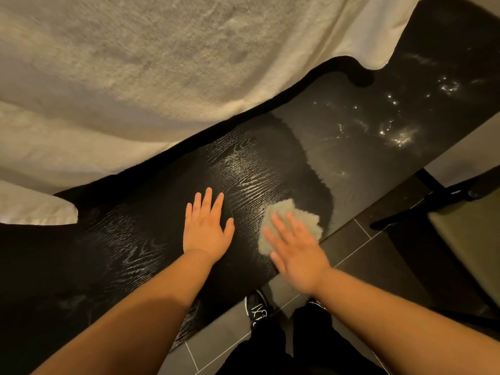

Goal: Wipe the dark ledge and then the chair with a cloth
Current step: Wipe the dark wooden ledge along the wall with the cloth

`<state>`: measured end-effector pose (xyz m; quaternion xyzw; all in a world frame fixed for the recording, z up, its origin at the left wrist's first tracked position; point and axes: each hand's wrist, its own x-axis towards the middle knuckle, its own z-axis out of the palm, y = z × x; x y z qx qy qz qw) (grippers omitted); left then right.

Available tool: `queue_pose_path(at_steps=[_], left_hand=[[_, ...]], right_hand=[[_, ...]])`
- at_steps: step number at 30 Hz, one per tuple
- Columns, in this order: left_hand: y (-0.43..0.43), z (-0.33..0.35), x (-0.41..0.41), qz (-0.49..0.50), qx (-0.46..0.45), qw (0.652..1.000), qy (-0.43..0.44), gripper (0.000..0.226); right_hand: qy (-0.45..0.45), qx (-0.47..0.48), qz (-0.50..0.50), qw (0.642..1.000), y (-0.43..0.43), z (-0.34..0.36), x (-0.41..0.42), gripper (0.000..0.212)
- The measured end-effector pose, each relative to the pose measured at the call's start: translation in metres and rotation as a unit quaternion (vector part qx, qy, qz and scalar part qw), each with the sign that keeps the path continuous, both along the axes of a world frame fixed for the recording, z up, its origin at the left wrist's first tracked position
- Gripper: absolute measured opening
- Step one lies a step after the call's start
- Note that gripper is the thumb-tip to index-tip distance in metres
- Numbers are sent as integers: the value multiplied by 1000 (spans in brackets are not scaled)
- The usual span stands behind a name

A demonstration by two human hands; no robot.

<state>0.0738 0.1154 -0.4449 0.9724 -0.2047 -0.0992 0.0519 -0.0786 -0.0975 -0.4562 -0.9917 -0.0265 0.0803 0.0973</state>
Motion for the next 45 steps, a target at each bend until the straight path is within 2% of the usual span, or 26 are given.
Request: queue_pose_path(at_steps=[3,5,9,11,13,16,18,19,23,25,27,30,33,35,37,39,41,43,45], left_hand=[[1,-1,0,-3,3,1000,0,72],[2,-2,-1,-6,3,1000,0,72],[3,-2,-2,-4,1,1000,-3,71],[2,-3,-3,1,-5,1000,-5,71],[2,-5,-3,5,-10,1000,-8,70],[2,-7,-3,10,-12,1000,-15,70],[1,-7,-2,9,-15,1000,-13,70],[1,-7,-2,8,-13,1000,-8,70],[-9,1,-5,40,-9,999,29,73],[-23,8,-7,46,-16,998,48,76],[-41,12,-8,-1,-27,998,53,76],[-71,11,-17,-93,-25,994,47,76],[-93,5,-35,-105,-3,994,42,77],[-97,1,-41,-94,14,995,38,79],[-96,-2,-43,-92,25,995,31,80],[-97,-3,-41,-93,18,995,26,79],[-102,-3,-34,-102,-3,995,17,76],[-113,-3,-24,-91,-28,995,3,72],[-131,-1,-14,-43,-35,998,-1,72]], right_hand=[[17,14,112,993,11,0,-15,61],[-1,-9,119,993,-12,-4,-7,60],[16,-43,-24,999,-71,-1,11,62],[28,-23,-96,995,-67,2,12,64],[20,-15,-122,992,-37,3,9,65],[16,-4,2,1000,7,1,-13,61],[18,8,82,996,-9,2,-15,58],[15,0,90,996,-26,1,-11,58],[50,-49,-31,997,-96,0,15,62],[78,-32,-97,992,-105,6,23,67],[77,-5,-118,990,-91,11,26,73],[45,2,-25,999,-63,13,13,65],[37,-3,44,998,-88,10,11,59],[21,-24,10,999,-125,-1,18,60],[48,-45,-87,994,-163,-5,26,65],[74,-22,-162,984,-179,-3,31,76],[57,5,-190,980,-169,2,33,75],[36,8,-143,989,-146,6,29,69],[38,8,-40,998,-133,2,20,62]])
